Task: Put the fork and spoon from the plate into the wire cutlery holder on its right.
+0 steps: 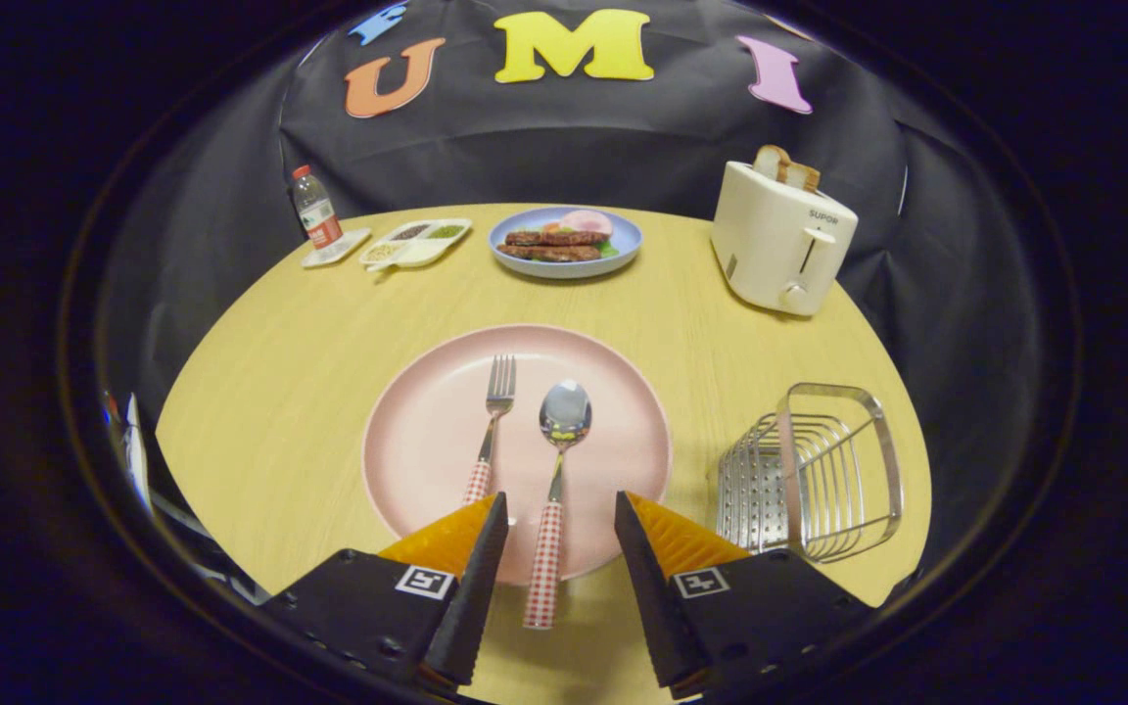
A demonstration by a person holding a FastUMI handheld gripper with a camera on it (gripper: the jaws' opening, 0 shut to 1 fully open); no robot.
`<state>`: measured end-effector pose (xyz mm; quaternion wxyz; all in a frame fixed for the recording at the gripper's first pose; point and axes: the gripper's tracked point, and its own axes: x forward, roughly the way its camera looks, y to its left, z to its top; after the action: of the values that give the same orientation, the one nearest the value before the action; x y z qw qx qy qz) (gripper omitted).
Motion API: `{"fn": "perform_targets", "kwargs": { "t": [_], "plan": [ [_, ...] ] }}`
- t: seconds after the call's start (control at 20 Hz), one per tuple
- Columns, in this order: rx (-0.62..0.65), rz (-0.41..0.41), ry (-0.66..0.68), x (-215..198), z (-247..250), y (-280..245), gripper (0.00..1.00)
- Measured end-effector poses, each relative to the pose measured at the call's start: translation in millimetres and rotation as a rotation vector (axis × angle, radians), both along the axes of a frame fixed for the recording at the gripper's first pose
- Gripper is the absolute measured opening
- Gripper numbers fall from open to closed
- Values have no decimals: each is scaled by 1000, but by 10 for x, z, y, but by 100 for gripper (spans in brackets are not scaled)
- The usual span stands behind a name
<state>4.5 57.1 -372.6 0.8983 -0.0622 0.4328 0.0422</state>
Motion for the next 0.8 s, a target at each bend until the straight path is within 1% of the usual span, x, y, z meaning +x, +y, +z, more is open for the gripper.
{"fn": "perform_targets", "kwargs": {
  "t": [0.05,0.2,0.25,0.35,0.4,0.45,0.5,0.6,0.8],
  "plan": [
    [-10,-4,13,14,-53,-13,66],
    [-11,-19,63,11,-169,1,38],
    [-21,-16,71,19,-128,15,38],
    [-56,-12,82,84,-315,-33,14],
    [-51,-7,96,38,-233,-19,11],
    [-39,-15,100,61,-211,-17,11],
    [-33,-22,113,31,-211,-42,3],
    [-25,-26,122,33,-115,-67,3],
    [42,-35,129,14,357,-67,3]
  ]
}}
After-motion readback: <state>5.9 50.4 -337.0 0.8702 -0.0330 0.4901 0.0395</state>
